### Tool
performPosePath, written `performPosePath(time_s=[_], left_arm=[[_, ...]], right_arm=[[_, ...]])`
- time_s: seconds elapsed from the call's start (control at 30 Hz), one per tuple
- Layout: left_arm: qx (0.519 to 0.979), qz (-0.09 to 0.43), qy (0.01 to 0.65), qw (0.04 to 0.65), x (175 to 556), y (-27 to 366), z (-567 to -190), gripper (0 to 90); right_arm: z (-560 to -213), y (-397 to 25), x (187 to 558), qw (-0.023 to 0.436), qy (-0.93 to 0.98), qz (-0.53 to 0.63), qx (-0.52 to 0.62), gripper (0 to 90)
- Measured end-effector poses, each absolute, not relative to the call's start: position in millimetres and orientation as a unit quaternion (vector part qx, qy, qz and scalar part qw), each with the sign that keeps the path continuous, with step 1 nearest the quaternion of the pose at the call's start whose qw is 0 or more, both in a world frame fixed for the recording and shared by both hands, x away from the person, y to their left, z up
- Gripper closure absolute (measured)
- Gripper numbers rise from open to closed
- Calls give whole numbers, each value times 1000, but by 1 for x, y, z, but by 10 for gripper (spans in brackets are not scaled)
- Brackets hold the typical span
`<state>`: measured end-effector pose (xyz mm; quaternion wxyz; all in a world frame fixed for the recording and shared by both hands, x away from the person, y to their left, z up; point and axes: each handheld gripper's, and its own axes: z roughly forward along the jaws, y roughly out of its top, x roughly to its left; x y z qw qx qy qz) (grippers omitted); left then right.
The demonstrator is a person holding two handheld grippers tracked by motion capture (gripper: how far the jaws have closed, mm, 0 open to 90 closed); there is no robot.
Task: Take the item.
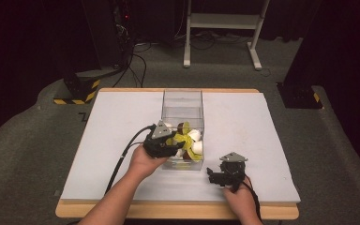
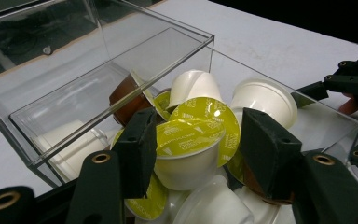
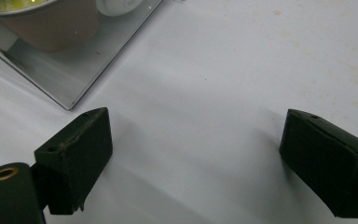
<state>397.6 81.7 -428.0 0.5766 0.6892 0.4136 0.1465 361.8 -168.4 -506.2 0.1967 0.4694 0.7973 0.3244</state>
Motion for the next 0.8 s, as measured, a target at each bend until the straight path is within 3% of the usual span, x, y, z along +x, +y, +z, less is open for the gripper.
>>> performPosePath(time_s=[0.47, 0.8], left_arm=[[681, 149, 417, 583, 397, 84, -431, 525], [686, 150, 402, 588, 394, 85, -430, 658]], right_arm=[[-506, -168, 362, 197, 797, 324, 469, 91], [-506, -168, 362, 197, 797, 324, 469, 91]])
